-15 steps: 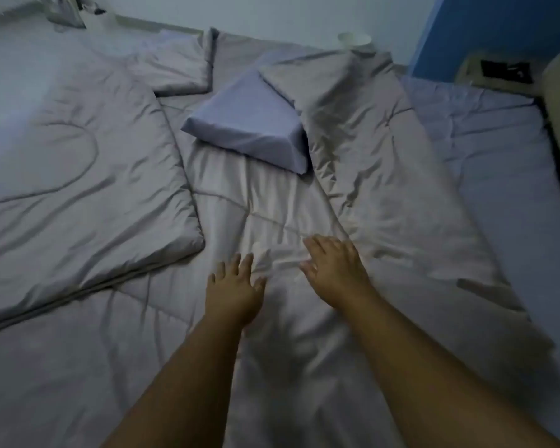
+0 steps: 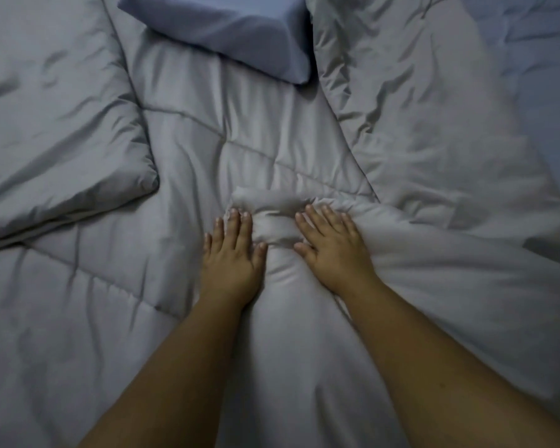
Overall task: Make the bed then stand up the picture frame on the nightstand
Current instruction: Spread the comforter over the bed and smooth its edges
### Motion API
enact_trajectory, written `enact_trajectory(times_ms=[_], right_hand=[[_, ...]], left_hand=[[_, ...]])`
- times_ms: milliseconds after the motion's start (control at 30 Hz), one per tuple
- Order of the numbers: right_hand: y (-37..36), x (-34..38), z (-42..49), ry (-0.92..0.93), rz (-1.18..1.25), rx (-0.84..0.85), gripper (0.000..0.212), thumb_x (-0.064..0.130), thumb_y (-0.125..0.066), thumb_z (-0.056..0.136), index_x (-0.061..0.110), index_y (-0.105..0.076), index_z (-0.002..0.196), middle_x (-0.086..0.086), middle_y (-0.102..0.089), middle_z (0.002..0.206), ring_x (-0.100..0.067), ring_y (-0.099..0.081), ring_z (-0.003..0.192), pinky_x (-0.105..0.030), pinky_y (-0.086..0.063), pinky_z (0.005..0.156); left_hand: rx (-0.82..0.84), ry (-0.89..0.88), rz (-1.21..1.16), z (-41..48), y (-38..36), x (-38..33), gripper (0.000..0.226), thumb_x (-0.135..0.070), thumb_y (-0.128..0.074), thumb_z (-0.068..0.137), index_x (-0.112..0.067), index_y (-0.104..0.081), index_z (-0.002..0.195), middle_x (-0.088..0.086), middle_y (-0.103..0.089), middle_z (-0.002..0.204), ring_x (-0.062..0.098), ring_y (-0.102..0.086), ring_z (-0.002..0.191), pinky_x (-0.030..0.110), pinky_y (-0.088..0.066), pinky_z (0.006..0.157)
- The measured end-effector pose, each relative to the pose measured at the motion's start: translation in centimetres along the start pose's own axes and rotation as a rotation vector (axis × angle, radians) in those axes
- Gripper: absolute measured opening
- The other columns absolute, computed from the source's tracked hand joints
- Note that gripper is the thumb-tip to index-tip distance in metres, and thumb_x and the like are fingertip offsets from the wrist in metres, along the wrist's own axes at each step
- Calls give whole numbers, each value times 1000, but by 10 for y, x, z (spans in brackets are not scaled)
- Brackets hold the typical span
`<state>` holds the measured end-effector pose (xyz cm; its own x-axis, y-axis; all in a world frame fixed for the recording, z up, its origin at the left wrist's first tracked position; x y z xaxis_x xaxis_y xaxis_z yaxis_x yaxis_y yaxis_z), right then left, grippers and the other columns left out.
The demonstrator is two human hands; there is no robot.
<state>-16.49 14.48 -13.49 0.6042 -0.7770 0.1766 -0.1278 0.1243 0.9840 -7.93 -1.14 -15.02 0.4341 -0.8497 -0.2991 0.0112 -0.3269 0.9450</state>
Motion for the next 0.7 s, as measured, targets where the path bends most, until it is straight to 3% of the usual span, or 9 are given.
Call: enact_trajectory(times_ms=[233,400,567,633,700], right_hand=[[-12,3,11,34,-1,-131,42,36,-47,94,26,-49,135,3,-46,144,-21,-33,139,-42,-16,115],[-7,7,13,0,25,-57,39,36,-38,98,27,-49,134,7,-45,145,-17,-25,142,-37,-9,116],[19,7,-18,-112,171,2,35,35,-41,98,23,-56,126,-10,-45,144,-27,-33,137,-38,-18,113],[30,5,-38,-136,179,47,35,36,-40,97,26,-51,129,-10,-43,146,-26,-34,136,-41,-21,111],[41,7,-58,-72,212,92,47,34,-42,96,27,-34,142,-6,-40,148,-22,-35,136,-42,-25,110]], left_hand=[[-37,-27,57,13,-16,0,55,-43,-24,98,-28,-12,149,-1,-10,160,23,-4,147,39,1,118],[-8,-43,-28,9,-3,-8,49,-36,-25,100,-22,-24,148,1,-21,157,22,-12,147,37,-4,118],[71,-10,-229,-24,14,-28,46,-30,-28,101,-18,-31,145,5,-29,154,23,-22,144,30,-15,115],[93,33,-342,-46,18,-39,45,-30,-29,101,-20,-33,145,5,-32,153,23,-27,142,29,-20,113],[134,72,-430,-68,19,-53,45,-32,-28,101,-21,-36,144,6,-37,151,25,-35,138,29,-25,111]])
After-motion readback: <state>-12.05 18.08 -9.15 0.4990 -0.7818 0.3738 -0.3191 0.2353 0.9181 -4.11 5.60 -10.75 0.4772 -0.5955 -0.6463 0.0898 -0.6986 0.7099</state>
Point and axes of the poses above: each hand's wrist, its own z-axis towards the middle knuckle, its own y-axis out of the back of the hand, x = y × z, the point moved 6 cm from there along z, towards the middle knuckle
